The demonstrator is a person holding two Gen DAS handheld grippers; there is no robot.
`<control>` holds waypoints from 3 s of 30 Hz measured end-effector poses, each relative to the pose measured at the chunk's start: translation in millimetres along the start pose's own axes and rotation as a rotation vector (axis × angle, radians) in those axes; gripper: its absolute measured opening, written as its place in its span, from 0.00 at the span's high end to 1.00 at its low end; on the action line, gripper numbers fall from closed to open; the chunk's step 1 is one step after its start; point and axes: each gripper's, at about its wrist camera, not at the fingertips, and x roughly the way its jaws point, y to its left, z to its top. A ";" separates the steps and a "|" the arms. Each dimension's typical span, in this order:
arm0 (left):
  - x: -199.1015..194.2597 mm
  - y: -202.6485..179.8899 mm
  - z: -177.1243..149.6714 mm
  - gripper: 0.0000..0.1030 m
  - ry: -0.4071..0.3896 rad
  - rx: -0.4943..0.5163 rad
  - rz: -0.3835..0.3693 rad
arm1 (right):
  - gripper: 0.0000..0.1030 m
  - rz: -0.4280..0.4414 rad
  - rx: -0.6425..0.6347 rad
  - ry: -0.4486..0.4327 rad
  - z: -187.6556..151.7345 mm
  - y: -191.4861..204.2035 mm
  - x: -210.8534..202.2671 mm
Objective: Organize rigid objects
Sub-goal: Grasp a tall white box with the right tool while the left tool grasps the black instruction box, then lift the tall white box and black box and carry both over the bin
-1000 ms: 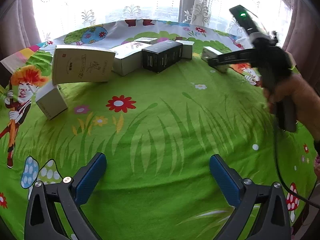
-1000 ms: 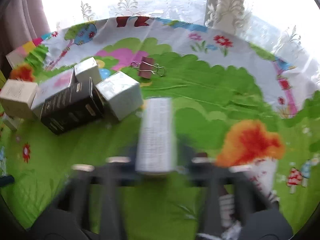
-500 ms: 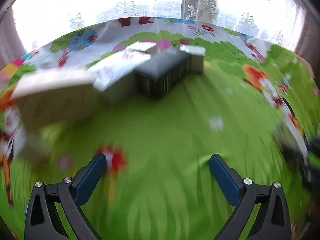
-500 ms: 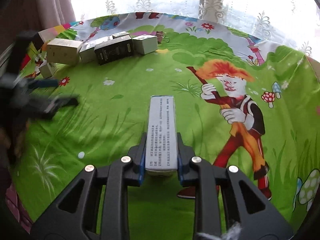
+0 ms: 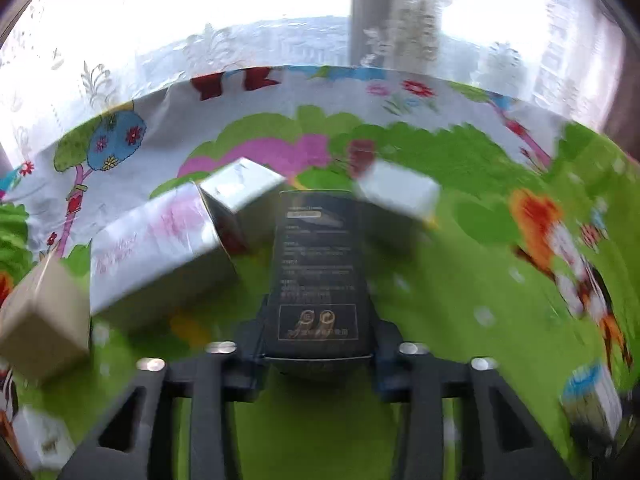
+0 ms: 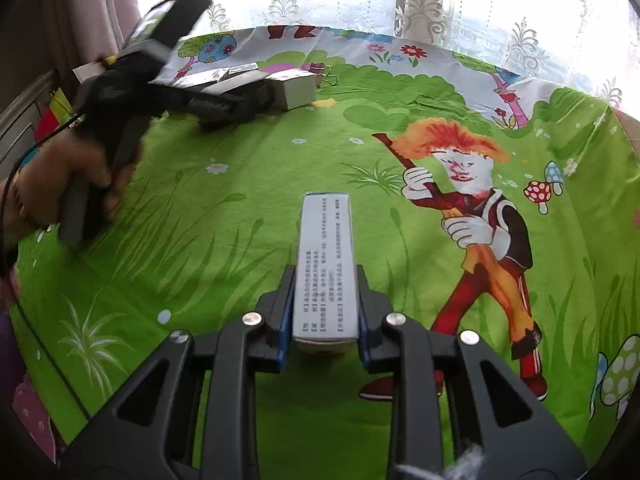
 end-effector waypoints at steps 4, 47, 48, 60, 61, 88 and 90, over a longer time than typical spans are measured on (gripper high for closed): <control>-41.3 -7.8 -50.4 0.61 -0.012 0.003 -0.035 | 0.70 0.003 0.000 0.000 0.7 -1.2 0.3; -67.1 -35.4 -82.2 0.61 -0.017 0.028 0.009 | 0.72 -0.001 -0.004 0.001 0.5 -0.8 0.1; -67.0 -34.6 -82.2 0.61 -0.017 0.028 0.007 | 0.72 -0.001 -0.004 0.001 0.4 -0.7 0.0; -91.3 -35.6 -111.5 0.61 -0.011 -0.023 0.000 | 0.73 0.005 0.038 -0.006 -27.2 10.6 -25.0; -98.8 -36.4 -120.5 0.61 -0.013 -0.034 -0.003 | 0.73 0.004 0.035 -0.015 -33.8 13.7 -30.0; -330.8 -108.8 -127.6 0.61 -0.791 0.061 0.055 | 0.73 -0.193 0.066 -0.993 -62.4 67.5 -267.8; -340.3 -111.5 -135.8 0.61 -0.861 0.060 0.069 | 0.73 -0.225 0.061 -1.034 -68.5 75.4 -273.3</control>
